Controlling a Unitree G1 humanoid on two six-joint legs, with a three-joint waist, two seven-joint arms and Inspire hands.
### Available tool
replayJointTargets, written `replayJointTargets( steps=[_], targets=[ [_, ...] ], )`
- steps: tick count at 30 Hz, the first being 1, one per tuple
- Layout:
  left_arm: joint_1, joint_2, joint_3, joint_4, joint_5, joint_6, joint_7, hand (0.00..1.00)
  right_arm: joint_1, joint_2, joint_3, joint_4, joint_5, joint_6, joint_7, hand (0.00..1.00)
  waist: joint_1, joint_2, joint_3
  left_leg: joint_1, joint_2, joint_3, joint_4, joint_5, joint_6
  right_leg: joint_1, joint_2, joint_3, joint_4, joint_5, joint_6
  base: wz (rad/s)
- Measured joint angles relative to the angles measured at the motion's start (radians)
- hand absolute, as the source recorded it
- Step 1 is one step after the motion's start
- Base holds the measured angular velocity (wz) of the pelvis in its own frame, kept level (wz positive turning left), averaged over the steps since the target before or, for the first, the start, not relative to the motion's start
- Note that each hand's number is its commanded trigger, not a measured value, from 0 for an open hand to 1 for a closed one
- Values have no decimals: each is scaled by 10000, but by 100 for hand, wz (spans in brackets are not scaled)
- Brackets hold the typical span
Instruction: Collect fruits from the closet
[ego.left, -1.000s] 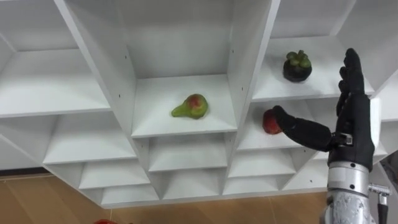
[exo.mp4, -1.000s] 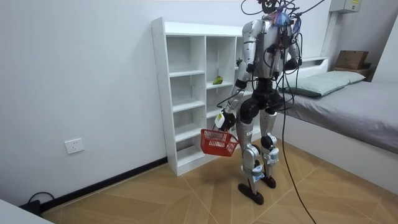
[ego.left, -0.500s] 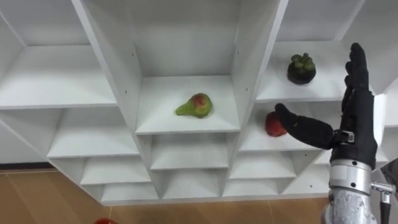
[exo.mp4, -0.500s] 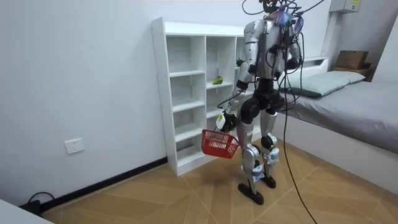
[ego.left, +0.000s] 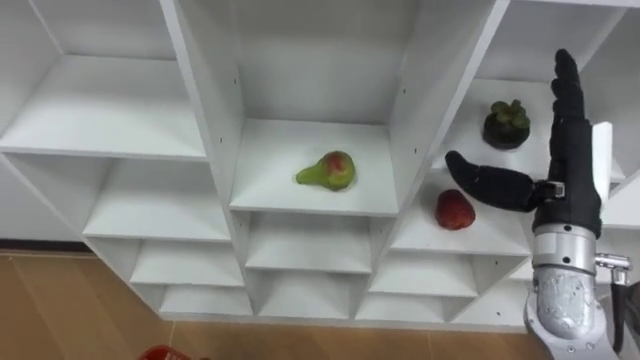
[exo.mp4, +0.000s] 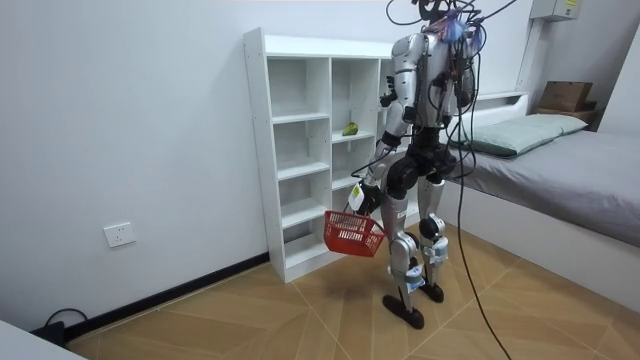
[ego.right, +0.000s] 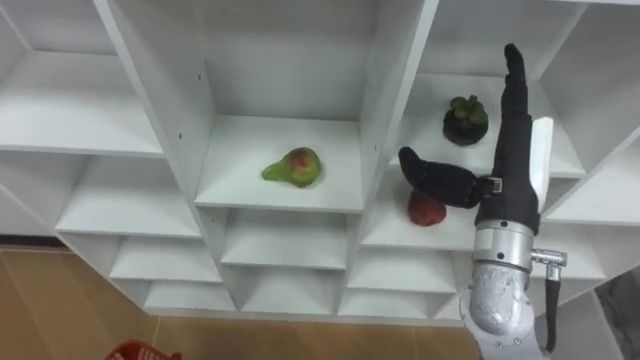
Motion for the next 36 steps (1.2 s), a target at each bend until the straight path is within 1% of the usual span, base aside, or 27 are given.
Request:
replayJointTargets(
  steps=[5, 8, 10, 11, 14, 16, 19, 21, 31, 33, 36],
  targets=[
    [6, 2, 2, -71, 1, 121, -56, 100, -305, -8, -102, 263, 376, -4, -121, 0, -37, 9, 3, 2, 4, -68, 33, 0, 0, 52, -5, -79, -5, 0, 0, 4],
    [7, 3, 2, -214, 12, 125, -56, 100, -575, -7, -371, 739, 509, -2, -236, 0, -42, 22, 1, -27, -7, -131, 46, 0, 0, 55, -22, -150, 5, 0, 0, 5],
    [110, 2, 25, -391, 188, 127, -56, 100, -766, -7, -523, 973, 681, -2, -297, 0, -41, 51, 4, -35, -7, -134, 43, 0, 0, 56, -21, -150, 2, 0, 0, 2],
    [167, 1, 31, -457, 381, 127, -54, 100, -867, -7, -641, 1137, 807, -2, -296, 0, -47, 71, -9, -33, -2, -136, 42, 0, 0, 59, -17, -152, 3, 0, 0, 0],
    [225, -2, 38, -473, 448, 128, -27, 100, -887, -7, -854, 1386, 895, -4, -307, 0, -43, 123, -40, -33, 2, -144, 42, 1, -1, 66, -12, -169, 3, 0, 0, 2],
    [236, -1, 51, -473, 448, 129, -15, 100, -890, -7, -858, 1585, 1055, -2, -299, 0, -44, 131, -38, -32, 4, -146, 43, 2, -2, 66, -13, -165, 2, 0, 0, 0],
    [282, -2, 69, -472, 443, 130, -15, 100, -923, -7, -860, 1830, 1205, -1, -256, 0, -49, 140, -29, -13, 2, -147, 47, 3, -2, 79, -21, -172, -1, 0, 0, 0],
    [285, -5, 198, -472, 442, 144, -18, 100, -1113, -7, -878, 2152, 1249, 19, -240, 0, -60, 134, -24, -2, 1, -146, 53, 3, -1, 89, -25, -174, 0, 0, 0, 0],
    [278, -5, 333, -498, 447, 231, -22, 100, -1178, -7, -878, 2229, 1543, 36, -12, 0, -33, 130, 41, -44, -1, -203, 134, 3, -1, 95, -39, -211, 2, 0, 0, 1],
    [305, -5, 383, -644, 453, 317, -53, 100, -1221, -7, -879, 2238, 1555, 134, 87, 0, -20, 95, 63, -55, -6, -211, 140, 3, -1, 94, -40, -215, -2, -1, -1, 0],
    [332, -10, 535, -841, 526, 383, -229, 100, -1334, -8, -880, 2289, 1580, 215, 228, 0, -16, 72, 64, -76, -18, -250, 152, 3, -1, 94, -50, -252, -2, -1, -1, 2]
  ],
)
